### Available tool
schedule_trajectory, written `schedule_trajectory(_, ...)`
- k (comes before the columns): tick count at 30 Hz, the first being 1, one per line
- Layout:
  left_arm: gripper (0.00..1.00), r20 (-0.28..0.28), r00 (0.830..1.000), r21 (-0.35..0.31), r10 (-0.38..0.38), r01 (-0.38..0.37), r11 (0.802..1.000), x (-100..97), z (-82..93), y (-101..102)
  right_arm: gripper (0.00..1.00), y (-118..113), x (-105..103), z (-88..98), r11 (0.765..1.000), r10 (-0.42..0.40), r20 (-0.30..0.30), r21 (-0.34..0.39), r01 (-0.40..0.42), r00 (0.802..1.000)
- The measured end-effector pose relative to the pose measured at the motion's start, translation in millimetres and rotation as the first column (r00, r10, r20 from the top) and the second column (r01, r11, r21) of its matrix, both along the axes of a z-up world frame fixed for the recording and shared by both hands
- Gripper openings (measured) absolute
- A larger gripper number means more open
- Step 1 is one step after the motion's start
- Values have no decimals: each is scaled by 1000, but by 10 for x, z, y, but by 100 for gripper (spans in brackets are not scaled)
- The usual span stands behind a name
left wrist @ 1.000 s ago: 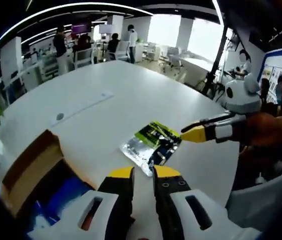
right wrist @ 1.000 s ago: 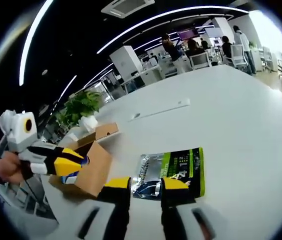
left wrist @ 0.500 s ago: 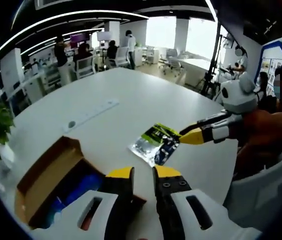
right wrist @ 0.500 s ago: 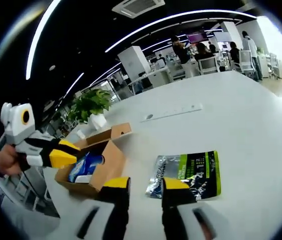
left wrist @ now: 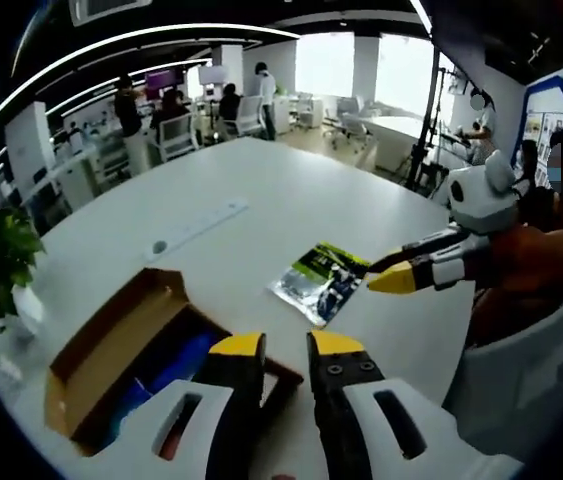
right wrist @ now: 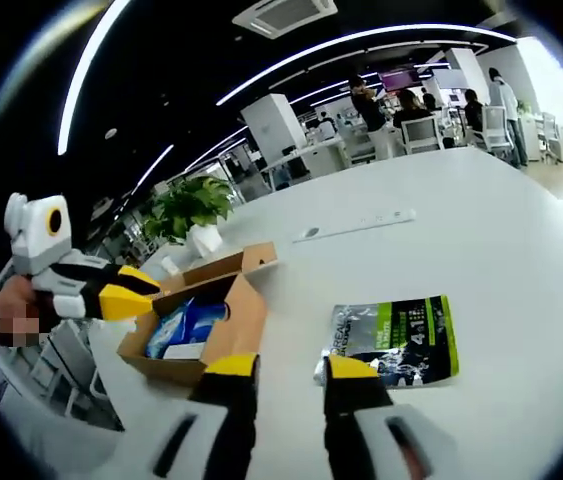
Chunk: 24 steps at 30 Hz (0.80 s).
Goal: Operate the shoe box by opening the lid, removing the specified soft item, and placing it in the target area until the item is outside and the box remains undamaged.
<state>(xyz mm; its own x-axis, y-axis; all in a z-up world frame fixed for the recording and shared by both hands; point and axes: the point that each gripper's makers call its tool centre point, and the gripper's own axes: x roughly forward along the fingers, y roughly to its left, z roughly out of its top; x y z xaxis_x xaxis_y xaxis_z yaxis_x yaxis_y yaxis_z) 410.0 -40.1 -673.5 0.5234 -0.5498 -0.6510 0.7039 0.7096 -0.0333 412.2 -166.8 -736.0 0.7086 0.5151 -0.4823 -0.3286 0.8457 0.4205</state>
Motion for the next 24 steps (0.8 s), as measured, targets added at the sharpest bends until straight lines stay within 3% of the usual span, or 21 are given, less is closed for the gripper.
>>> schedule_trajectory(16,20,4,999,0,45,-45,999,-32,79,330,27,294,-13,151,999,43,37,2,-43,998)
schedule_trajectory(24,21,16,998,-1,53,-53,999,-54,101,412,31,474,-84,119,995,93,72,-25,-92,993)
